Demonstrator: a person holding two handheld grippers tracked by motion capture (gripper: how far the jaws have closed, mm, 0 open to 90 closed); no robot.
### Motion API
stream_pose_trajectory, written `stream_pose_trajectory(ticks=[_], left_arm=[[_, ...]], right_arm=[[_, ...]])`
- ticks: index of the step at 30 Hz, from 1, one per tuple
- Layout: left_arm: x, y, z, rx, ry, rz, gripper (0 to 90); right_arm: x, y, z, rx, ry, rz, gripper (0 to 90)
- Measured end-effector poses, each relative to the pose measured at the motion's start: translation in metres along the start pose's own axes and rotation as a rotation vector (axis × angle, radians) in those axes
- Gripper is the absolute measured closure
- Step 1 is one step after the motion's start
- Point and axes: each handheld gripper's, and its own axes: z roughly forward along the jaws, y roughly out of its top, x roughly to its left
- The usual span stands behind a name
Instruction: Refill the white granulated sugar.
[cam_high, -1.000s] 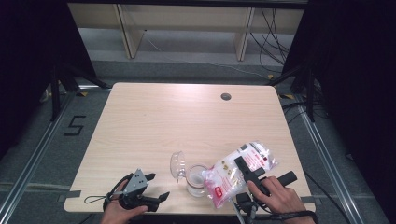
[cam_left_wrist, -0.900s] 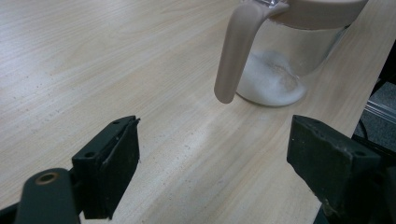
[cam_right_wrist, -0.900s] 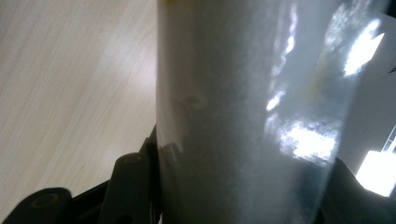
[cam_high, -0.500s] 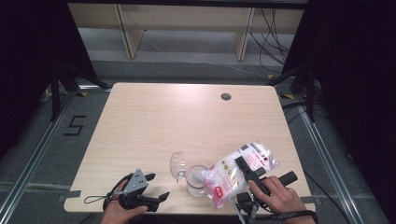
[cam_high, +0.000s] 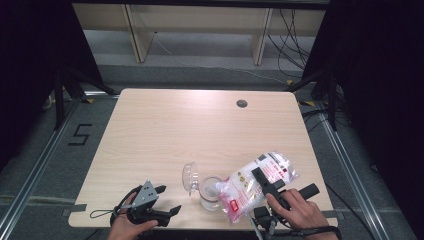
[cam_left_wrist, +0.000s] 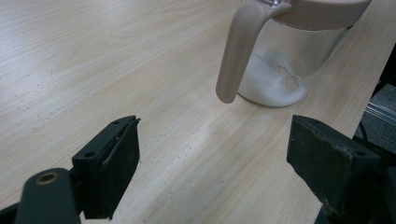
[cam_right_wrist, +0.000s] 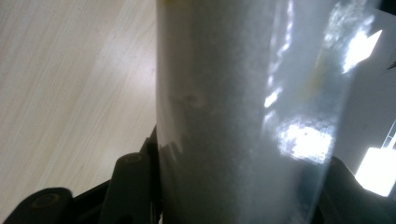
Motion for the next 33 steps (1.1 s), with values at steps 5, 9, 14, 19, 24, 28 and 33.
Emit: stream_pose_trajectory(ticks=[5,9,14,19,24,28,33], left_arm=[[-0.001,-0.0001,0.0007,-0.004,0.0,0.0,16.8],[-0.0007,0.0,0.0003,-0.004,0.001,0.001,16.8],[-0.001,0.0001,0.0001,-0.005,0.005,0.001,16.8],[-0.0004,0.0005,-0.0002,-0.01,0.005,-0.001,16.8],[0.0008,0.0005,-0.0014,0.012,0.013,0.016,16.8],[0.0011,0.0006,-0.0015,0.01,0.013,0.018,16.8],[-0.0009,0.0003,-0.0005,-0.006,0.004,-0.005,16.9]], right_arm=[[-0.0016,-0.0019,0.0005,-0.007,-0.01,-0.021,54.8],[-0.0011,-0.0034,-0.0009,0.007,-0.011,-0.005,54.8],[-0.0011,-0.0034,-0.0012,0.011,-0.009,-0.005,54.9],[-0.0019,-0.0019,0.001,-0.006,-0.005,-0.03,54.9],[-0.0025,-0.0021,0.0002,-0.002,-0.009,-0.024,55.0],[-0.0019,-0.003,-0.001,0.007,-0.003,-0.004,55.1],[-0.0012,-0.0027,-0.0012,0.009,-0.005,0.001,55.2]])
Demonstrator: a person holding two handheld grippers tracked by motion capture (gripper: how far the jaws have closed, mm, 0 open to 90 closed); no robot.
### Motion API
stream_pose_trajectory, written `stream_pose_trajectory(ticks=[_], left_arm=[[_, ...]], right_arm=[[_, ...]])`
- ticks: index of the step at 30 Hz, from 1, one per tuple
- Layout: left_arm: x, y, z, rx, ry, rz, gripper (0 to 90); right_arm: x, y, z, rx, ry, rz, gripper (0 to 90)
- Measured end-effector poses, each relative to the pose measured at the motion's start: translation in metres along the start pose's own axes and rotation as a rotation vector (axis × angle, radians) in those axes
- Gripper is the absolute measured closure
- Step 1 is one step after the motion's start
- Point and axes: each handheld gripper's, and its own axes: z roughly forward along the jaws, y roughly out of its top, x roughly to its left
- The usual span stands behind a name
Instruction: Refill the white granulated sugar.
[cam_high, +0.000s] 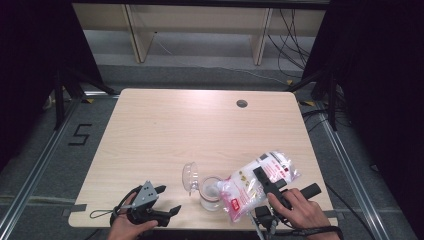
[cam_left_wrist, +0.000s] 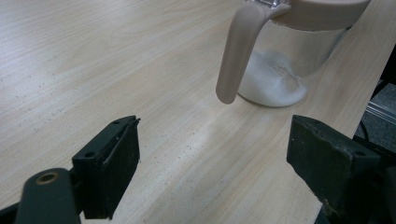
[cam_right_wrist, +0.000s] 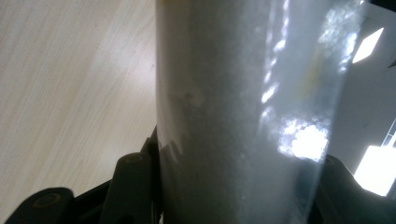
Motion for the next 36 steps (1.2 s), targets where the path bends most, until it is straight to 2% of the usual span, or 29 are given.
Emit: stream_pose_trajectory(ticks=[1,5,7,11,13,17,23,24,26,27,28,29,36], left_arm=[[0.0018,0.0002,-0.0009,0.018,0.01,0.02,16.9],[0.0018,0.0002,-0.0008,0.019,0.009,0.022,16.9],[0.0019,0.0002,-0.0009,0.02,0.009,0.021,16.9],[0.0019,0.0001,-0.0009,0.019,0.009,0.021,16.9],[0.0018,0.0002,-0.0009,0.019,0.009,0.021,16.9],[0.0019,0.0002,-0.001,0.019,0.009,0.021,16.9],[0.0,0.0,0.0,-0.001,0.0,0.0,16.9],[0.0018,0.0002,-0.0009,0.018,0.011,0.021,16.9],[0.0018,0.0003,-0.001,0.02,0.01,0.023,16.9],[0.0018,0.0003,-0.001,0.019,0.01,0.023,16.9],[-0.0005,0.0,0.0003,-0.004,-0.001,-0.004,16.9],[0.0018,0.0002,-0.001,0.019,0.01,0.022,16.9],[0.0003,0.0001,-0.0004,0.003,0.001,0.005,16.9]], right_arm=[[-0.0023,0.0002,0.0012,-0.016,-0.007,-0.025,55.2],[-0.0021,0.0001,0.0006,-0.011,0.003,-0.019,55.3],[-0.0006,-0.0003,-0.0002,-0.003,-0.001,0.002,55.3],[-0.0009,-0.0003,-0.0002,-0.003,-0.001,0.0,55.4],[-0.0029,0.0001,0.0007,-0.015,-0.002,-0.024,55.4],[-0.0029,0.0005,0.0005,-0.017,-0.003,-0.022,55.4],[-0.003,0.0004,0.0005,-0.019,-0.007,-0.022,55.5],[-0.0032,0.0003,0.0005,-0.018,-0.003,-0.024,55.6],[-0.0035,0.0,0.0001,-0.018,-0.011,-0.023,55.6],[-0.0034,0.0,-0.0006,-0.012,0.003,-0.017,55.7],[-0.0038,-0.0001,-0.0006,-0.013,0.005,-0.017,55.7],[-0.0037,-0.0001,-0.0007,-0.013,0.004,-0.016,55.7],[-0.0019,0.0003,-0.0008,-0.009,0.004,0.007,55.9]])
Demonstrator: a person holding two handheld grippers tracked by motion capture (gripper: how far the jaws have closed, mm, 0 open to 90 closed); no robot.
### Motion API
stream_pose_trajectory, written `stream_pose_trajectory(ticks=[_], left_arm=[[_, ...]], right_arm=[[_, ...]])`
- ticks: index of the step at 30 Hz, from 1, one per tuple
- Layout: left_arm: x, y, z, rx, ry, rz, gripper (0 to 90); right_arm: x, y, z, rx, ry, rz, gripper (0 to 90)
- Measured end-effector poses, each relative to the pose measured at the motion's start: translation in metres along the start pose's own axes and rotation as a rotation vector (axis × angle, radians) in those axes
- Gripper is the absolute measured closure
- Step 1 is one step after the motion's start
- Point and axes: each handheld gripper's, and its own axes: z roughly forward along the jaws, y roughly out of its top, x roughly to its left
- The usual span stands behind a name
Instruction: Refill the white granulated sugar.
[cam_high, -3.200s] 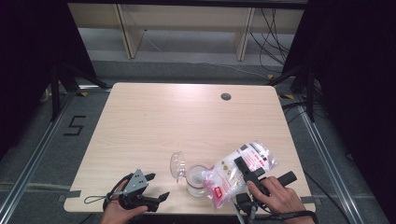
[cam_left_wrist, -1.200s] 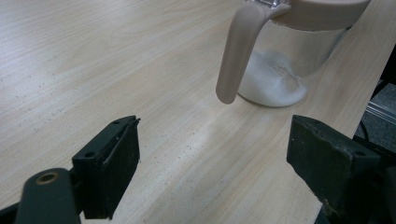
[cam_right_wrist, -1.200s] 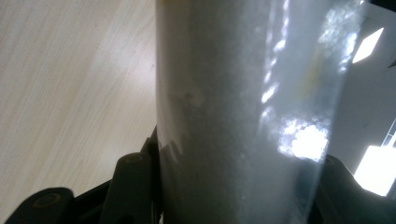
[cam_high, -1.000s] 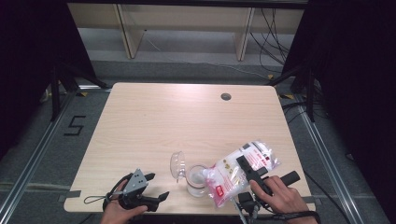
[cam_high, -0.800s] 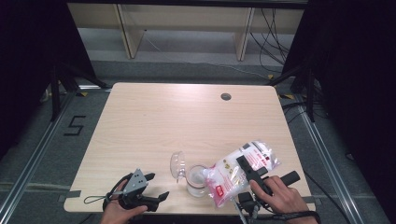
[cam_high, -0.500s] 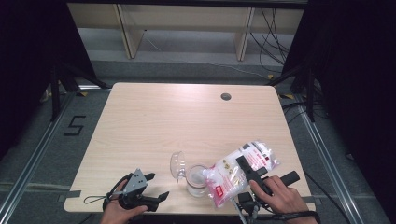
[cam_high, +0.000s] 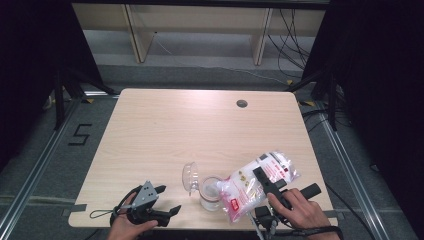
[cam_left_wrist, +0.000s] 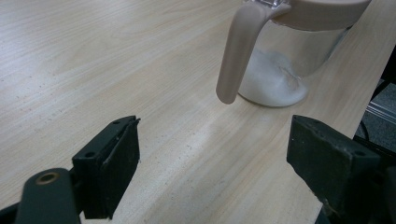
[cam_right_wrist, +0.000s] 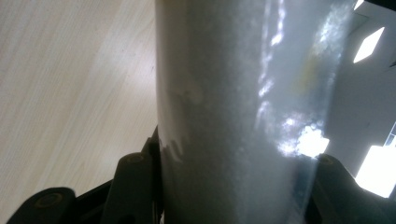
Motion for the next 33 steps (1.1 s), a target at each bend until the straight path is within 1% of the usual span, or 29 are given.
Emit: stream_pose_trajectory(ticks=[3,4,6,8,9,10,12,13,14,15,16,17,18,22,23,24,26,28,33], left_arm=[[0.0,0.0003,-0.0001,-0.004,0.001,-0.001,16.9],[0.0,0.0003,0.0,-0.005,0.002,-0.003,16.9],[0.0001,0.0002,-0.0001,-0.004,0.002,-0.002,16.9],[0.0002,0.0004,-0.0003,-0.003,-0.001,0.005,16.9],[0.0004,0.0008,-0.0006,-0.003,0.001,0.012,16.9],[0.0,0.0003,0.0001,-0.008,0.0,-0.001,16.9],[0.0,0.0001,-0.0002,0.001,0.0,0.003,16.9],[0.0,0.0002,-0.0002,0.0,0.0,0.002,16.9],[0.0002,0.0001,0.0003,-0.007,-0.001,0.001,16.9],[0.0001,0.0004,-0.0005,-0.003,0.001,0.009,16.9],[0.0004,0.0005,-0.0007,-0.001,0.001,0.015,16.9],[0.0005,0.0003,-0.0003,-0.006,0.0,0.012,16.9],[0.0002,0.0001,0.0001,-0.006,-0.002,0.001,16.9],[0.0002,0.0002,0.0,0.0,0.0,0.01,16.9],[0.0,0.0,0.0003,-0.004,-0.001,0.007,16.9],[0.0001,0.0002,0.0002,-0.004,-0.001,0.008,16.9],[0.0,0.0002,0.0,-0.001,-0.001,0.003,16.9],[0.0002,0.0002,-0.0001,0.001,0.0,0.007,16.9],[0.0001,0.0001,0.0001,-0.005,-0.002,0.008,16.9]], right_arm=[[-0.0006,-0.0003,-0.0001,0.001,0.007,-0.003,55.9],[-0.0017,-0.0005,0.0005,-0.006,0.004,-0.015,56.0],[-0.0017,-0.001,0.0001,0.0,0.007,-0.018,56.0],[-0.0002,-0.0008,-0.0003,0.007,0.006,0.0,56.0],[-0.0002,-0.0009,-0.0003,0.006,0.006,-0.002,56.0],[-0.0001,-0.0008,-0.0002,0.006,0.008,0.001,56.1],[-0.0003,-0.0006,-0.0002,0.003,0.008,-0.004,56.1],[-0.0018,-0.0004,0.0005,-0.008,0.003,-0.021,56.1],[-0.0006,-0.0004,-0.0001,0.002,0.004,-0.004,56.2],[0.0,-0.0002,-0.0003,0.004,0.001,0.005,56.2],[-0.0019,-0.0001,0.0006,-0.011,0.0,-0.018,56.2],[0.0007,-0.0002,-0.0005,0.002,0.004,0.015,56.2],[0.0003,-0.0002,-0.0003,-0.003,0.003,0.012,56.2],[-0.0012,-0.0004,-0.0005,-0.009,0.001,0.001,56.3],[-0.0024,-0.0003,0.0001,-0.018,-0.001,-0.015,56.3],[-0.0026,-0.0006,-0.0001,-0.013,-0.001,-0.021,56.3],[-0.002,-0.0007,0.0004,-0.016,-0.004,-0.014,56.3],[-0.0015,-0.0009,0.0007,-0.022,0.0,-0.005,56.4],[-0.0017,-0.0006,0.0006,-0.021,0.002,-0.006,56.4]])
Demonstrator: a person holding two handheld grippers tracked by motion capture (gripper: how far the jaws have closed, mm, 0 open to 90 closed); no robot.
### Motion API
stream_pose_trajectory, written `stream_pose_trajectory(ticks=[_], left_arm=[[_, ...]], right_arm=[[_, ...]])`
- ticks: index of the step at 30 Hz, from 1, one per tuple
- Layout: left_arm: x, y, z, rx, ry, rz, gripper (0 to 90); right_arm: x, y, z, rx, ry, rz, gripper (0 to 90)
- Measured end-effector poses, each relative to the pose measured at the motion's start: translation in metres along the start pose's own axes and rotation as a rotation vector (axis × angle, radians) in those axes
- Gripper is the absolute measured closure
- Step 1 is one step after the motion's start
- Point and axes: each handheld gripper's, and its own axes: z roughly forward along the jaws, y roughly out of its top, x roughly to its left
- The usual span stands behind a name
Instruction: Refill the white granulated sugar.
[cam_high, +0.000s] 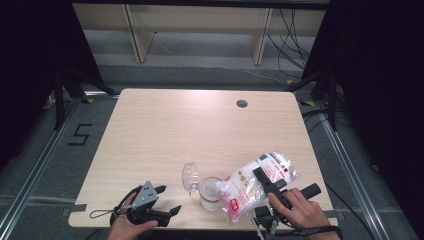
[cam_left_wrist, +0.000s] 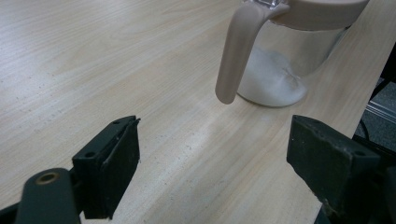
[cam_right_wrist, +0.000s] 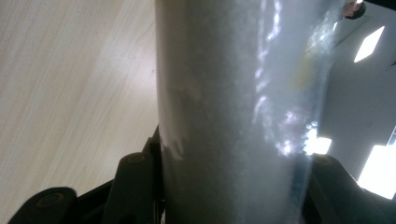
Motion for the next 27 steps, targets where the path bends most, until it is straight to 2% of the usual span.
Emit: stream_pose_trajectory(ticks=[3,5,8,9,10,11,13,14,18,19,20,22,23,26,27], left_arm=[[0.0002,0.0001,0.0,0.002,-0.001,0.001,16.9],[0.0,0.0001,0.0003,-0.001,-0.002,-0.007,16.9],[0.0001,0.0001,-0.0001,0.001,0.002,-0.008,16.9],[0.0017,0.0002,-0.0007,0.02,0.011,0.013,16.9],[0.0017,0.0002,-0.0006,0.021,0.009,0.016,16.9],[-0.0007,-0.0001,0.001,-0.003,-0.002,-0.011,16.9],[-0.0007,-0.0001,0.0007,-0.001,-0.003,-0.009,16.9],[0.0016,0.0002,-0.0005,0.019,0.007,0.017,16.9],[0.0015,0.0002,-0.0005,0.019,0.008,0.016,16.9],[-0.0006,-0.0001,0.0007,0.0,-0.002,-0.008,16.9],[-0.0009,-0.0002,0.0008,-0.001,-0.002,-0.01,16.9],[-0.0005,-0.0001,0.0004,0.002,-0.002,-0.002,16.9],[-0.0006,-0.0001,0.0004,0.003,-0.002,-0.006,16.9],[-0.0003,0.0,0.0006,0.0,-0.001,-0.006,16.9],[0.0015,0.0002,-0.0006,0.02,0.008,0.016,16.9]], right_arm=[[-0.0006,-0.0002,-0.0002,0.0,0.005,-0.005,56.4],[0.0013,-0.0007,-0.0004,0.004,-0.002,0.017,56.5],[0.0007,-0.001,-0.0003,0.005,0.006,0.008,56.5],[0.0016,-0.001,0.0,0.003,0.005,0.013,56.5],[0.0014,-0.001,0.0003,0.003,0.007,0.001,56.5],[0.0022,-0.0009,0.0006,0.004,0.005,0.006,56.5],[0.0029,-0.0008,0.001,0.006,0.007,0.01,56.5],[0.0025,-0.0007,0.0014,0.005,0.008,0.005,56.5],[0.0021,-0.0007,0.0006,0.005,0.008,0.004,56.5],[0.0017,-0.0004,0.0003,0.006,0.009,-0.001,56.6],[0.0002,-0.0003,0.0006,0.0,0.009,-0.016,56.6],[0.0003,-0.0005,0.0005,-0.002,0.008,-0.014,56.6],[0.0013,-0.0007,-0.0001,0.003,0.006,0.001,56.6],[0.001,-0.001,-0.0001,0.003,0.005,-0.002,56.6],[0.0011,-0.0011,-0.0002,0.004,0.004,-0.003,56.6]])
